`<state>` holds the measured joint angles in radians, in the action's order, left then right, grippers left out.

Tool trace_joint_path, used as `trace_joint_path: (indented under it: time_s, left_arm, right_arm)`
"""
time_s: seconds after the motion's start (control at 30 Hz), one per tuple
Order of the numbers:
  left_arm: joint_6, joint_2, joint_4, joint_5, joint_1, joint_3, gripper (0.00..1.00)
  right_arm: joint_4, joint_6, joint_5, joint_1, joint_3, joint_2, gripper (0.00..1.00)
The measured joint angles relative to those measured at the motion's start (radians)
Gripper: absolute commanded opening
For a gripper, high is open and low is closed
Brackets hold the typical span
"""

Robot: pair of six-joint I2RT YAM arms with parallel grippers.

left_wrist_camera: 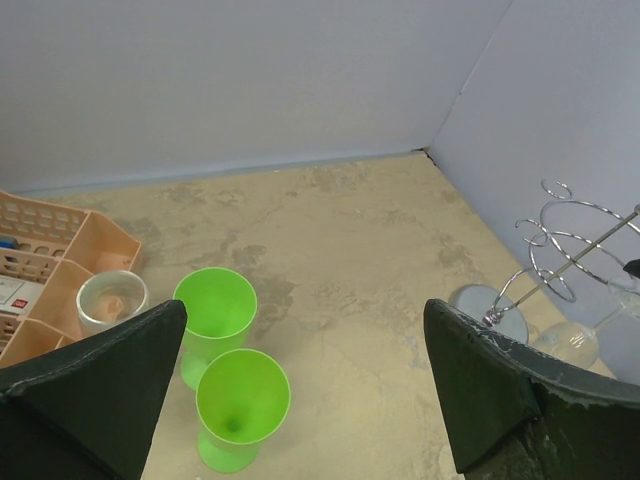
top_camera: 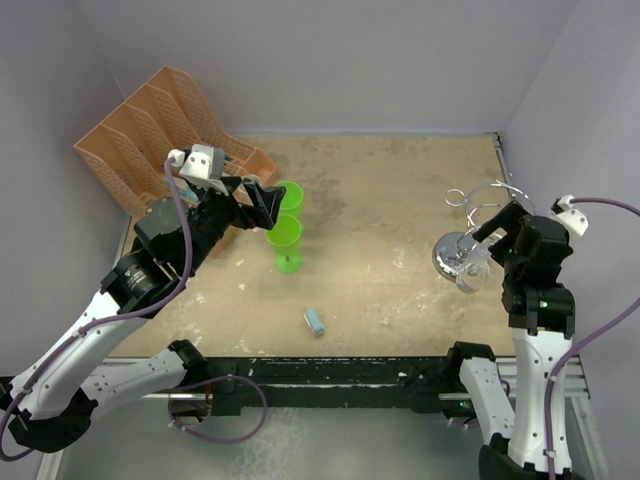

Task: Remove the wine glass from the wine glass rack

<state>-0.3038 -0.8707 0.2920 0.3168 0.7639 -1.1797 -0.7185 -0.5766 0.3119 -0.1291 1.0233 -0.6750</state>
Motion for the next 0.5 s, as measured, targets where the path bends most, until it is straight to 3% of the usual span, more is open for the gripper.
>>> trace_joint_path:
  time_s: [0.5]
  left_arm:
    - [0.000,-0.004,0.000,-0.007,-0.005,0.000,1.00]
  right_arm:
    - [0.017,0.057,-0.049,0.000,-0.015,-0.058,0.91]
